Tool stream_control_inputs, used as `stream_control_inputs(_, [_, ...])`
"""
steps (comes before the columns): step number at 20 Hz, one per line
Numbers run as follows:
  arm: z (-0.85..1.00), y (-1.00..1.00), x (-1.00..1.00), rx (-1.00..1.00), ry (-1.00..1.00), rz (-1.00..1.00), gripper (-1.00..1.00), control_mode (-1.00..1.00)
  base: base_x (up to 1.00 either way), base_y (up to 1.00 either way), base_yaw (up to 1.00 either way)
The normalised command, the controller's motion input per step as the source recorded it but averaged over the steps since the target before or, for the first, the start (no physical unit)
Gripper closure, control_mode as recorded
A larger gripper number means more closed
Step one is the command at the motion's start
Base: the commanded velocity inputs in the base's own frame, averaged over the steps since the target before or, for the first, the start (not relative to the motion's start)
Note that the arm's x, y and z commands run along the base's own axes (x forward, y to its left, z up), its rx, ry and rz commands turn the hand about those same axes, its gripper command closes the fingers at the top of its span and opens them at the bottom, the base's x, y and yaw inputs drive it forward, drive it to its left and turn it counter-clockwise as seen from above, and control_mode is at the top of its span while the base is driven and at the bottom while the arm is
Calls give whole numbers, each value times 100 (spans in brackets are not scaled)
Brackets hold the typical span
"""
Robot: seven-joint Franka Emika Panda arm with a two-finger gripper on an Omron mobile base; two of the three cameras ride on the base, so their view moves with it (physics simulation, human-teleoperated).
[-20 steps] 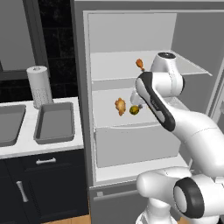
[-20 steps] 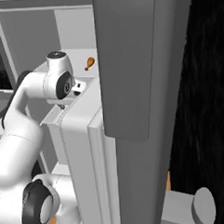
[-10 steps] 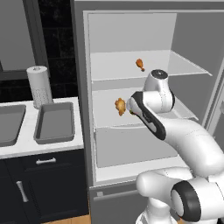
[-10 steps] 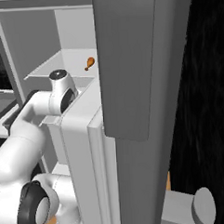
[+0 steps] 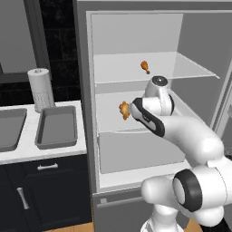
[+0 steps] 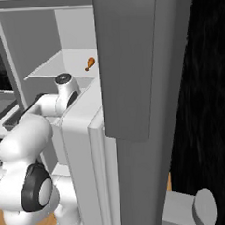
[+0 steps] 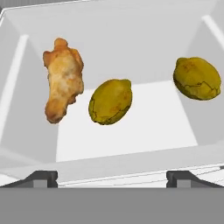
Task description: Place one lemon and one chicken drumstick in each tupperware on the nearby counter, to pack two identical lunches.
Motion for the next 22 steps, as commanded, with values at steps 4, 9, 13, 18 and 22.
stream_control_inputs(4, [-31, -3, 25, -3, 0, 0, -100, -100, 0, 0, 0])
stream_control_inputs(9, [-25, 0, 24, -2, 0, 0, -100, -100, 0, 0, 0])
stream_control_inputs(13, [-15, 0, 31, 0, 0, 0, -100, -100, 0, 0, 0])
stream_control_inputs(18, [-18, 0, 31, 0, 0, 0, -100, -100, 0, 0, 0])
stream_control_inputs(22, [-17, 0, 35, 0, 0, 0, -100, -100, 0, 0, 0])
